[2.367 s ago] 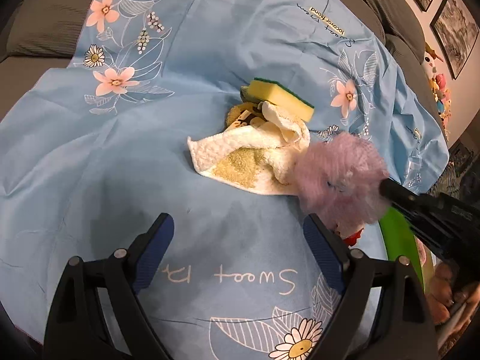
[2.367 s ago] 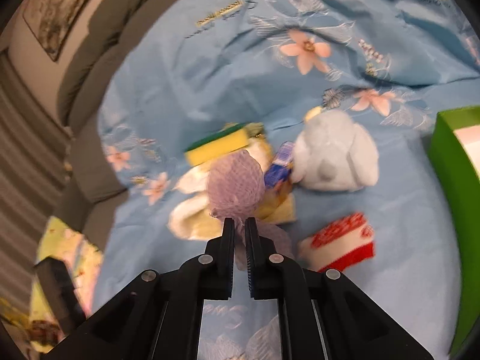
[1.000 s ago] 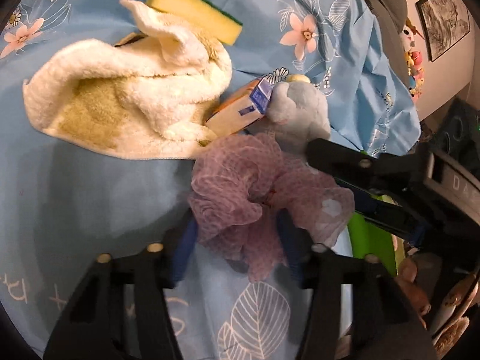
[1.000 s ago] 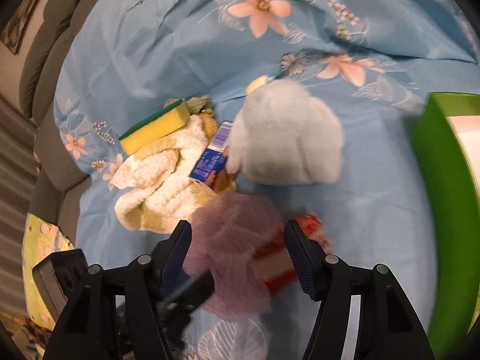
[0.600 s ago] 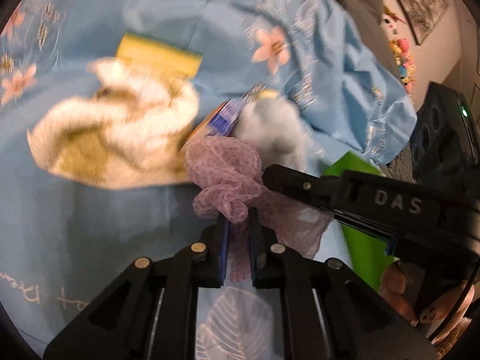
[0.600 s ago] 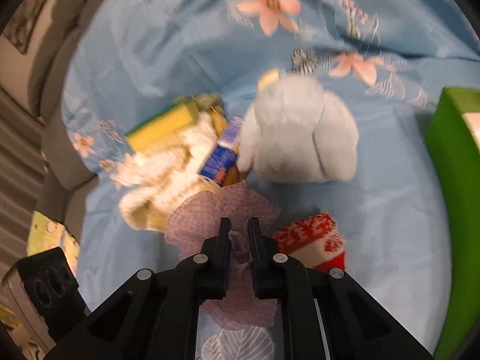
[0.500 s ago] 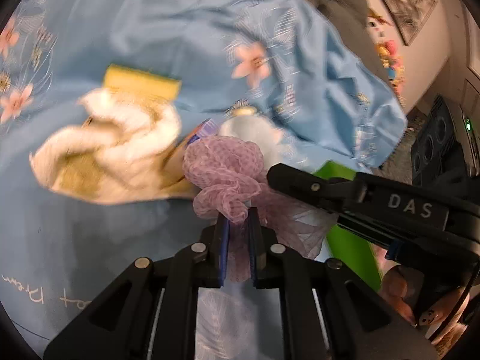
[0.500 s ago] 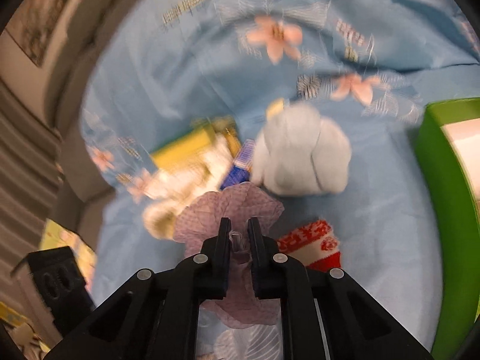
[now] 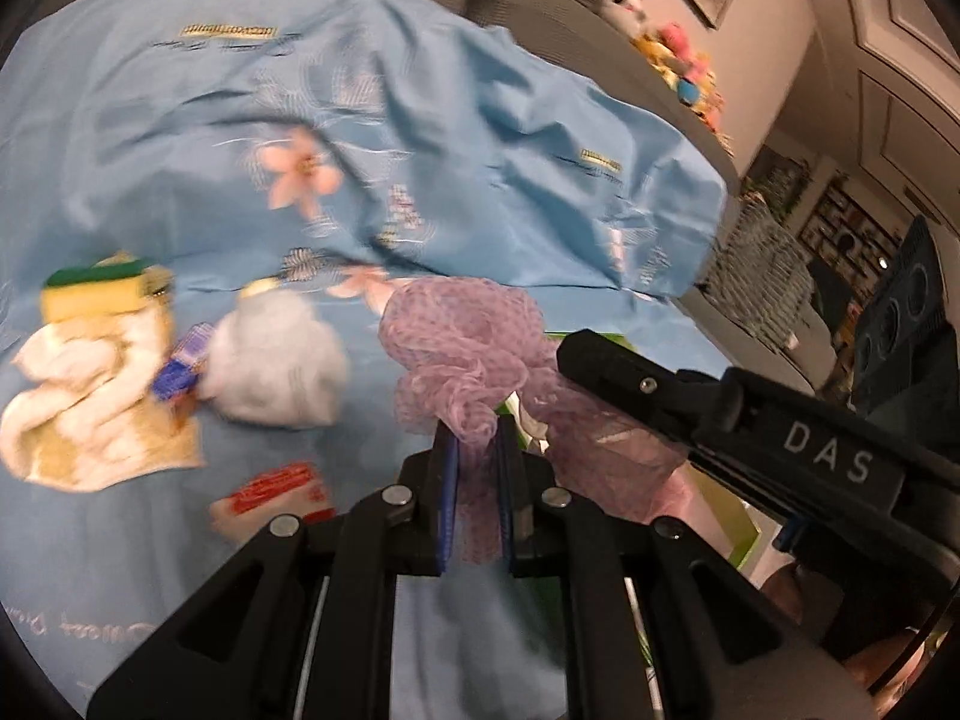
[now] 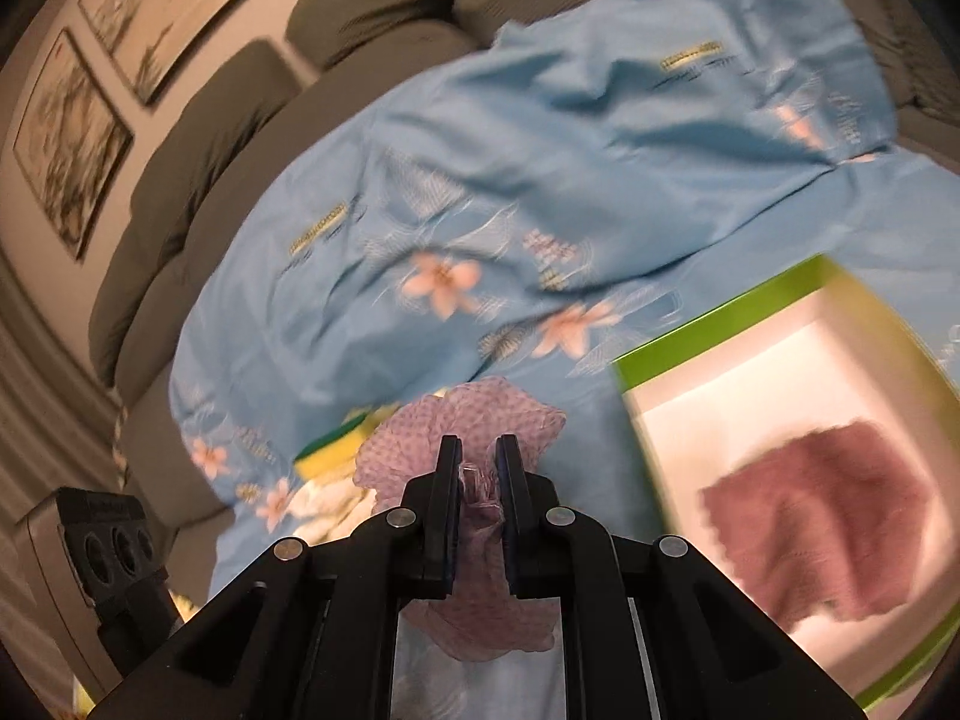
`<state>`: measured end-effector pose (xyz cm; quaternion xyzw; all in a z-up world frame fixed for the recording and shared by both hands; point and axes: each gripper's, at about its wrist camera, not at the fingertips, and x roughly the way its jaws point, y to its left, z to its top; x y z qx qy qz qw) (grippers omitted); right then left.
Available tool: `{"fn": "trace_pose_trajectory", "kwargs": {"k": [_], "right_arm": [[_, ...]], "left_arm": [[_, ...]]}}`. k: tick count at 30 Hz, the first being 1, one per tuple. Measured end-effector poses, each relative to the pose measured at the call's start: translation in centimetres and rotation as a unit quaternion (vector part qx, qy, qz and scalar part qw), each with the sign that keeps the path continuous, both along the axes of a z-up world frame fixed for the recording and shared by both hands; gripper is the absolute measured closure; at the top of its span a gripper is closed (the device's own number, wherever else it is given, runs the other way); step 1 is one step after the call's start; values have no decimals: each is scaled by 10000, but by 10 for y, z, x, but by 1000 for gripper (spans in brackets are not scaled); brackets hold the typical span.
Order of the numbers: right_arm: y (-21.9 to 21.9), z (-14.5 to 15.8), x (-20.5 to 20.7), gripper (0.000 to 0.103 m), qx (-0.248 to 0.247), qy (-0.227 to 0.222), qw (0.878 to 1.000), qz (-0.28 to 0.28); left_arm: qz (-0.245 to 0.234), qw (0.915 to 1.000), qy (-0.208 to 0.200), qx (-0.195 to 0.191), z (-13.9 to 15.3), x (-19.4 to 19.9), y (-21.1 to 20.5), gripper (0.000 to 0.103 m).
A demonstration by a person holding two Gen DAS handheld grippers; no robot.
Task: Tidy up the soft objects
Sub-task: 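Carry the pouf over the green box and release it inside, then move the right gripper to the red-and-white knit cozy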
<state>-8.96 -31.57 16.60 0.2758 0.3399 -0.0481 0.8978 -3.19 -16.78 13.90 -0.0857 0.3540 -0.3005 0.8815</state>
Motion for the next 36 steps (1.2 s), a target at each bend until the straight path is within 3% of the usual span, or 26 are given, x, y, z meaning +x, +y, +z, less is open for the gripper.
{"fn": "trace_pose_trajectory", "kwargs": {"k": [5,9,15,20,28,34,36], "right_arm": [[-48,1,-15,90,-8,2,9985,-547],[-83,-8,-24,90,104,128,9943,-1057],[-124,-29,-27,90,-8,598,9820,-1789],[-156,-54,-24,90,283,1016,9715,-2121],[-172,-98,-12,90,425,2152,9501,-2217],[-172,-96,-18,88,462,2145,9480,-2306],[-169,-90,-24,72,488,2023,9494,-2354]], "left_arm": [[-456,9987,-150,151,5,1,-49,93],[-743,9970,30,196,-2,10,-85,93],[-1051,9936,110,397,-15,22,-135,93],[-1213,9892,306,764,-34,36,-169,93],[-1236,9817,872,1159,-68,53,-194,89],[-1172,9788,1198,1175,-76,58,-191,84],[-1156,9804,1152,1102,-72,57,-187,70]]}}
